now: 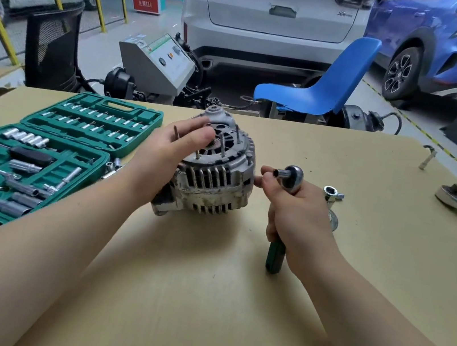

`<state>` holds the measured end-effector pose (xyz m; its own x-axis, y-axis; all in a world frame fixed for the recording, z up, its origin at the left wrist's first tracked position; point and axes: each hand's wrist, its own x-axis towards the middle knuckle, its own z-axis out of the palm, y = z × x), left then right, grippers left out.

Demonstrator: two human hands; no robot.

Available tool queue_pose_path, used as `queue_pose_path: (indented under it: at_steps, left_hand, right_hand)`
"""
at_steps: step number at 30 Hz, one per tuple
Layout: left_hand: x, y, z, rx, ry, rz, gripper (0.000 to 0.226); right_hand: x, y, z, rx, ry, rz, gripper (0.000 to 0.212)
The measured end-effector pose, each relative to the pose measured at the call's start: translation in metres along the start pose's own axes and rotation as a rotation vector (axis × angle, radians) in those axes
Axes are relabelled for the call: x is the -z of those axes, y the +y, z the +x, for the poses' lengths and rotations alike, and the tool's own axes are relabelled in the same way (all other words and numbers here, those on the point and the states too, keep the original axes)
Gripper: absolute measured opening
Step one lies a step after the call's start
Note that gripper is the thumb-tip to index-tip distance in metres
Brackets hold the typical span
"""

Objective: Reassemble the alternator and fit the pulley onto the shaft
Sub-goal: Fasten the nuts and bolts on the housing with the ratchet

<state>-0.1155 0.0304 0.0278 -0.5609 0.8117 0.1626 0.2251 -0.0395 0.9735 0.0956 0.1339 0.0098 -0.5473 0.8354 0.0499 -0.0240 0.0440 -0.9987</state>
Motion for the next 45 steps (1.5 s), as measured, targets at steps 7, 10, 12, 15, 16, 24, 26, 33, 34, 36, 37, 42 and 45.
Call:
queue_pose_path:
  at_steps: [7, 10, 12, 15, 16, 24, 26, 33, 34, 36, 37, 42, 45]
  left_hand:
    - [-0.011, 0.010, 0.012, -0.133, -0.076, 0.220, 0.077]
    - [-0.005, 0.007, 0.016, -0.123, -0.098, 0.208, 0.069]
    - [-0.001, 0.004, 0.016, -0.113, -0.103, 0.165, 0.065]
    - [0.000, 0.006, 0.016, -0.111, -0.157, 0.167, 0.067]
    - [0.000, 0.008, 0.017, -0.105, -0.190, 0.178, 0.066]
    - [-0.018, 0.017, 0.012, -0.106, -0.133, 0.297, 0.084]
    - [-0.027, 0.017, 0.006, -0.102, -0.059, 0.252, 0.084]
    - [-0.039, 0.024, -0.012, -0.194, -0.164, 0.277, 0.089]
    - [-0.039, 0.022, -0.013, -0.220, -0.175, 0.284, 0.086]
    - [-0.036, 0.019, -0.014, -0.253, -0.179, 0.272, 0.082]
    - [-0.034, 0.017, -0.015, -0.272, -0.190, 0.261, 0.080]
    - [-0.025, 0.000, -0.019, -0.366, -0.203, 0.122, 0.074]
    - [-0.023, -0.016, -0.027, -0.374, -0.060, 0.009, 0.079]
  right_hand:
    - [0.013, 0.002, 0.010, -0.130, 0.092, 0.077, 0.026]
    - [0.014, 0.004, 0.009, -0.147, 0.069, 0.087, 0.026]
    - [0.012, 0.006, 0.008, -0.169, 0.035, 0.109, 0.025]
    - [0.005, 0.007, 0.006, -0.184, -0.004, 0.129, 0.022]
    - [0.003, 0.007, 0.005, -0.188, -0.004, 0.131, 0.021]
    - [0.009, 0.007, 0.006, -0.233, 0.032, 0.223, 0.024]
    - [0.010, 0.007, 0.008, -0.230, 0.038, 0.207, 0.026]
    - [0.015, 0.010, 0.012, -0.312, 0.189, 0.323, 0.025]
    - [0.016, 0.009, 0.012, -0.323, 0.203, 0.335, 0.024]
    - [0.016, 0.009, 0.012, -0.308, 0.183, 0.319, 0.026]
    - [0.016, 0.009, 0.011, -0.289, 0.162, 0.298, 0.028]
    - [0.008, 0.008, -0.001, -0.173, 0.131, 0.278, 0.023]
    - [0.003, 0.008, -0.007, -0.097, 0.079, 0.239, 0.022]
